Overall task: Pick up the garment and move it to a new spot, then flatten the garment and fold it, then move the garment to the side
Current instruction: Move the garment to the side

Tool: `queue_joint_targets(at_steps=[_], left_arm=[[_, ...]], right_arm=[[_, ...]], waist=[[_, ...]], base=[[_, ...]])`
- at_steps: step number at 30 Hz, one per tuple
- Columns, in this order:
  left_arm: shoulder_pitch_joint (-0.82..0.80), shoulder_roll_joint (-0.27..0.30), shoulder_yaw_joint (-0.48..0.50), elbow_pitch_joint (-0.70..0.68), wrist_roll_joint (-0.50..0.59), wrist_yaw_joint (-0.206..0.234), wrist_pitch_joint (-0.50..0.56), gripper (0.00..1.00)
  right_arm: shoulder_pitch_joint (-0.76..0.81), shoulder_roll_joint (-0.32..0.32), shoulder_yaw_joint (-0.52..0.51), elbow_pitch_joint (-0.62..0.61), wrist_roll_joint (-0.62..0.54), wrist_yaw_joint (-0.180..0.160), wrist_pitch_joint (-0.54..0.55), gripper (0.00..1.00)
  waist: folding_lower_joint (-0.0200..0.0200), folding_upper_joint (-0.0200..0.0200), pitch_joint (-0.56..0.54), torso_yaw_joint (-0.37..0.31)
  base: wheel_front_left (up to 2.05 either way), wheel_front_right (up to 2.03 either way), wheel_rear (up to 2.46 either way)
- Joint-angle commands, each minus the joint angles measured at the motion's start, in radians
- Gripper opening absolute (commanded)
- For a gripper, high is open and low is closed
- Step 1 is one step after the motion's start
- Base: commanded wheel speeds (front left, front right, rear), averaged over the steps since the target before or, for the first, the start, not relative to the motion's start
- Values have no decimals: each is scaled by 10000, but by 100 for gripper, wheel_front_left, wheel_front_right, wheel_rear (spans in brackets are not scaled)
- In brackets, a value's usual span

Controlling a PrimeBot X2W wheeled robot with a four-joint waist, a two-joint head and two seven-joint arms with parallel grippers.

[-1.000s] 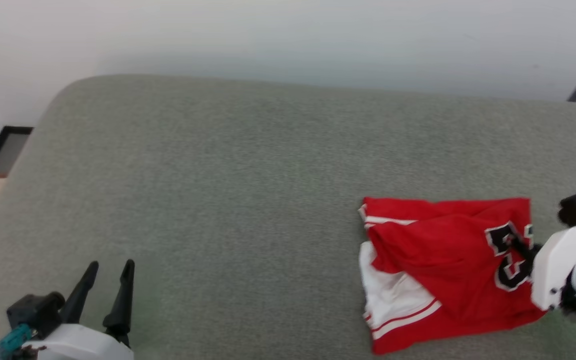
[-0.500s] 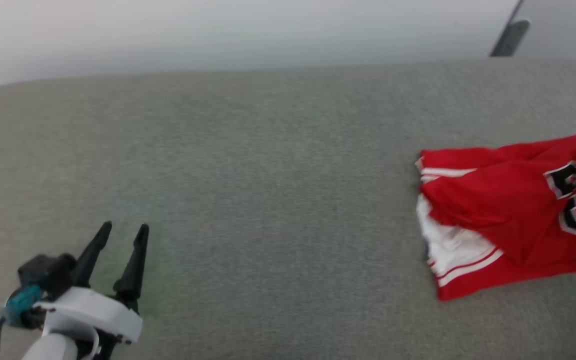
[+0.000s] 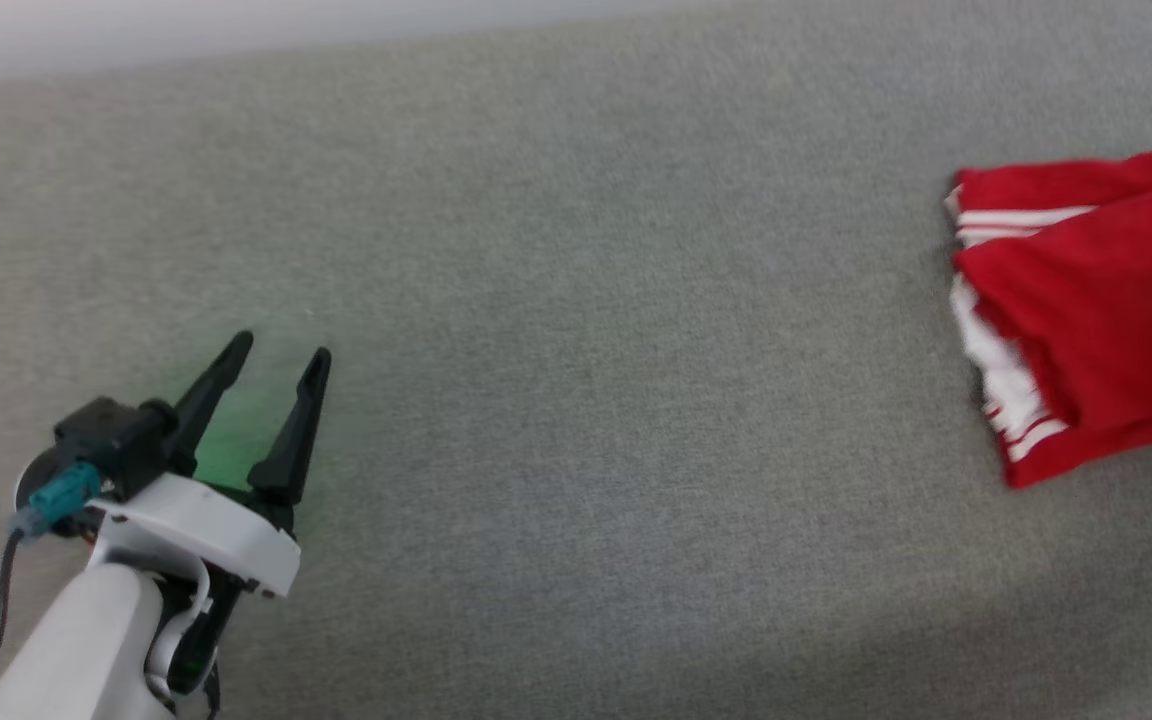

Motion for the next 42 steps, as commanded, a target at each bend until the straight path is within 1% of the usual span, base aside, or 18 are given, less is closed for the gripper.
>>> queue_joint_targets(at_steps=[1,7,9,14,16,21,24,26,27,28,29,30,31,37,42], left_arm=[[-234,86,-97,-31,43,-30,30,100],[-629,281,-351,-139,-2,-38,78,100],[-745,345,-426,-174,-35,-38,97,100],[-977,498,-600,-223,-83,-40,138,100],[-1045,515,-676,-213,-100,-41,142,100],[-1155,521,-821,-123,-198,-31,94,100],[-1171,536,-877,-19,-245,-30,46,100],[-1180,533,-902,30,-272,-30,17,100],[-1183,523,-904,51,-289,-30,-10,100],[-1184,514,-922,64,-298,-30,-32,100],[-1179,508,-935,86,-320,-30,-50,100],[-1168,500,-951,107,-343,-30,-78,100],[-1153,498,-952,134,-345,-30,-100,100],[-993,371,-1015,301,-422,-32,-242,100],[-768,227,-968,475,-499,-20,-358,100]], right_arm=[[-315,-184,64,252,-216,-20,-345,0],[-865,-556,215,1129,-872,-20,-1360,0],[-1054,-546,181,1525,-1127,-22,-1680,0],[-1341,-186,17,2476,-1570,-20,-2392,0],[-1428,73,-48,2869,-1719,-20,-2576,0],[-1621,638,-379,3885,-1962,-20,-2846,0],[-1730,828,-575,4385,-2057,-20,-2956,0],[-1830,925,-711,4679,-2138,-20,-3022,8],[-1885,958,-782,4812,-2162,-20,-3071,27],[-1984,968,-849,4913,-2234,-20,-3189,39],[-2056,1000,-876,4998,-2319,-20,-3289,55],[-2093,1062,-904,5085,-2382,-20,-3347,95],[-2135,1100,-955,5189,-2445,-20,-3386,100],[-2424,1272,-1100,5464,-2751,-20,-3803,100],[-2338,1423,-1286,5487,-2694,-20,-4390,100]], waist=[[0,0,642,-432],[0,0,1078,-414],[0,0,1218,-390],[0,0,1482,-287],[0,0,1544,-234],[0,0,1601,-64],[0,0,1562,37],[0,0,1508,103],[0,0,1471,129],[0,0,1433,149],[0,0,1387,170],[0,0,1328,190],[0,0,1270,206],[0,0,774,369],[0,0,198,596]], base=[[0,0,0],[0,0,0],[0,0,0],[0,0,0],[0,0,0],[0,0,0],[0,0,0],[0,0,0],[0,0,0],[0,0,0],[0,0,0],[0,0,0],[0,0,0],[0,0,0],[0,0,0]])
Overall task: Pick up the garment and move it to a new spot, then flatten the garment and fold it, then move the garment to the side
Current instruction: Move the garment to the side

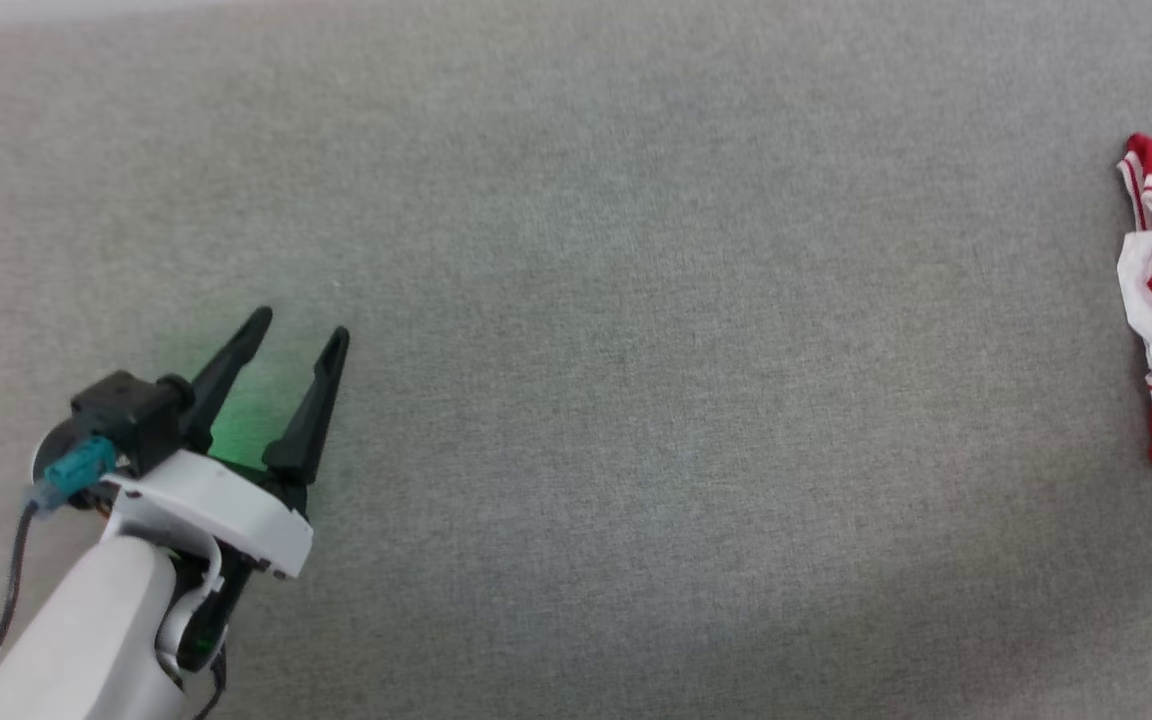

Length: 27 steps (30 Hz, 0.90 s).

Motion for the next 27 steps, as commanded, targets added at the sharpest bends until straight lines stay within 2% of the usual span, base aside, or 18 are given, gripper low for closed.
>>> queue_joint_targets(at_steps=[1,8,14,21,27], left_arm=[[166,-58,39,43,-60,0,-53,100],[824,-235,267,155,-74,149,-165,100],[1669,-341,647,127,-188,255,-196,100],[2889,-469,1533,-82,30,308,-196,100],[3735,-651,2478,-402,399,293,-198,100]], right_arm=[[96,59,-77,-9,87,-20,-203,100],[625,677,10,-333,-63,-20,-1063,100],[1564,1226,-119,-1103,-158,-20,-1308,100],[3597,1815,-805,-3301,-291,-20,-1324,100],[5481,2397,-1712,-5123,-733,-20,-1327,100]], waist=[[0,0,-451,248],[0,0,-1514,646],[0,0,-2514,996],[0,0,-3605,1327],[0,0,-4055,1551]], base=[[0,0,0],[0,0,0],[0,0,0],[0,0,0],[0,0,0]])
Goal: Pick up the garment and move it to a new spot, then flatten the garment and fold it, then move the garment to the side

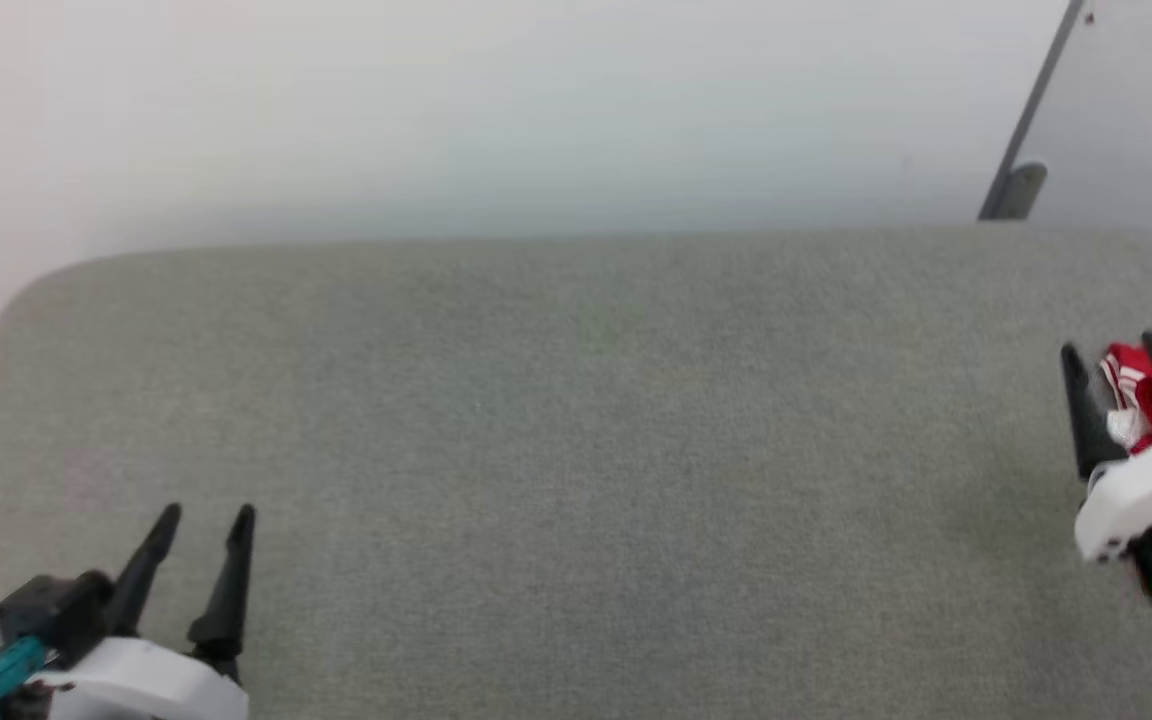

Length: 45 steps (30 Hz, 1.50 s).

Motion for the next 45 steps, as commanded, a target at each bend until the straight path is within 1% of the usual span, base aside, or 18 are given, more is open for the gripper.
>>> queue_joint_targets(at_steps=[1,8,11,18,25,31,45], left_arm=[[233,-66,232,-95,200,-15,-41,100],[964,-413,1271,-278,706,-118,-22,100],[1227,-580,1685,-401,1065,-139,-22,100],[1677,-1011,2334,-669,1599,-247,-23,100],[1988,-1084,2338,-553,1845,-307,-23,100],[2063,-1089,2293,-627,1836,-317,-23,100],[2164,-1124,2153,-776,1774,-320,-23,100]], right_arm=[[544,163,-213,-413,-169,-20,-43,100],[2448,849,-1223,-2681,-826,-20,-44,100],[3182,1160,-1568,-3422,-1083,-20,-44,100],[4303,1631,-1940,-4385,-1431,-20,-44,100],[5190,2057,-2058,-5047,-1707,-20,-45,100],[5665,2389,-2038,-5314,-1782,-20,-45,100],[5988,2603,-1963,-5391,-1885,-20,-45,100]], waist=[[0,0,-487,386],[0,0,-717,517],[0,0,-773,541],[0,0,-853,514],[0,0,-898,339],[0,0,-910,201],[0,0,-873,148]], base=[[0,0,0],[0,0,0],[0,0,0],[0,0,0],[0,0,0],[0,0,0],[0,0,0]])
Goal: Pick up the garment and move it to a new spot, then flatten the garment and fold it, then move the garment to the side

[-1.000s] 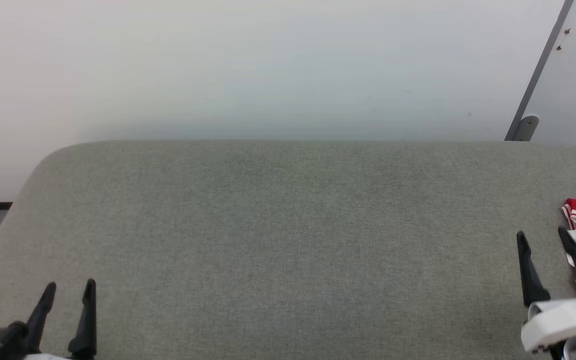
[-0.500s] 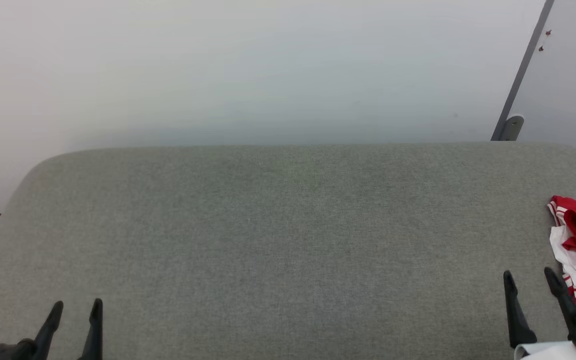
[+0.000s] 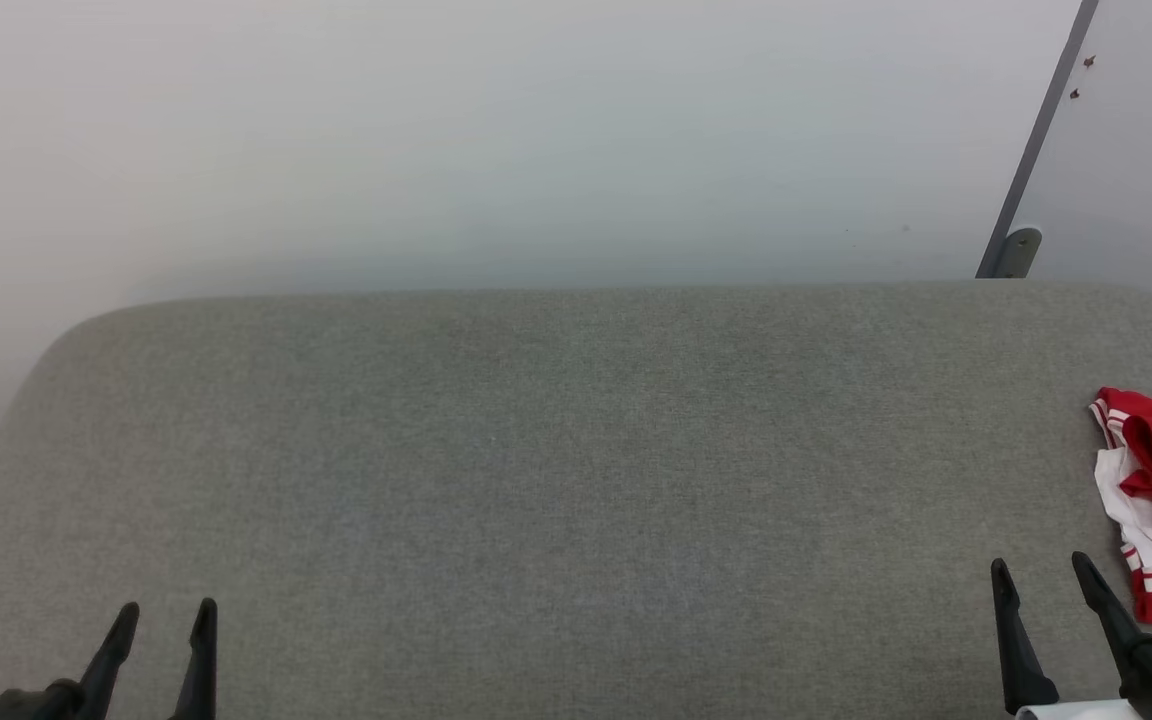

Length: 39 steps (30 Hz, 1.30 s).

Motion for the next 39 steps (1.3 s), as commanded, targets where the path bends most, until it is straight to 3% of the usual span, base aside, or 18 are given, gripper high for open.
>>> queue_joint_targets(at_steps=[1,7,8,13,39], left_arm=[[84,1,-12,-57,13,-40,1,100],[88,-58,117,-151,22,-39,1,100],[0,-73,113,-120,11,-2,1,0],[143,-481,-6,283,-62,4,28,0],[-654,-1302,226,280,-3899,-8,1243,0]], right_arm=[[135,38,8,9,-66,-20,-45,100],[118,80,68,34,-112,-20,-45,100],[24,42,62,33,-82,0,0,0],[211,137,65,509,-20,2,92,0],[-423,310,-117,538,4981,-2,1278,0]], waist=[[0,0,0,9],[0,0,14,27],[0,0,15,26],[0,0,20,30],[0,0,174,123]], base=[[0,0,0],[0,0,0],[0,0,0],[0,0,0],[0,0,0]])
